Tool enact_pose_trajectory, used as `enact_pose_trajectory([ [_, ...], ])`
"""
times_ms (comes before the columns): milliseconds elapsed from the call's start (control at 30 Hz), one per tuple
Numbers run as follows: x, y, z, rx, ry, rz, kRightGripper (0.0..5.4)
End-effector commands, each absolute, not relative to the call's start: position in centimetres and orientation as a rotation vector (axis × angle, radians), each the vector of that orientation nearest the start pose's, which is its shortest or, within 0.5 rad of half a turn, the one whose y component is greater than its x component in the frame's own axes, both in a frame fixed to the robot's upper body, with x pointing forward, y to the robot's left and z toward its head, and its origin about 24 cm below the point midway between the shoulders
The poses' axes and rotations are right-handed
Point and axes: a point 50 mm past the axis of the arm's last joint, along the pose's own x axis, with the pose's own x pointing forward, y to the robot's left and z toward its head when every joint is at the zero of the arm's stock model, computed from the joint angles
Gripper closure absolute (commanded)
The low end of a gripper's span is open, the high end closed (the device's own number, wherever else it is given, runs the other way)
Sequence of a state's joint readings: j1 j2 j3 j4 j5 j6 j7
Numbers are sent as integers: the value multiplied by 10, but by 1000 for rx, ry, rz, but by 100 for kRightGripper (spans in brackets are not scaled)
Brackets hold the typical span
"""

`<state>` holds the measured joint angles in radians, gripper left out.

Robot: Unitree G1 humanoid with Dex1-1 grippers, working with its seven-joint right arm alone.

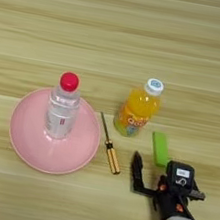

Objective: Move the objects on the table

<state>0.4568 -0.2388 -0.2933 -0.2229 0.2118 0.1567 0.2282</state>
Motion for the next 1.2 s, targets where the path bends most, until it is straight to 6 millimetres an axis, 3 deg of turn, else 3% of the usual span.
enact_pose_trajectory([
  [33, 143, -269, 30, -127, 286, -124, 3],
  [733, 138, -258, 58, -169, 185, -80, 3],
  [1200, 132, -228, 74, -181, 110, 92, 3],
])
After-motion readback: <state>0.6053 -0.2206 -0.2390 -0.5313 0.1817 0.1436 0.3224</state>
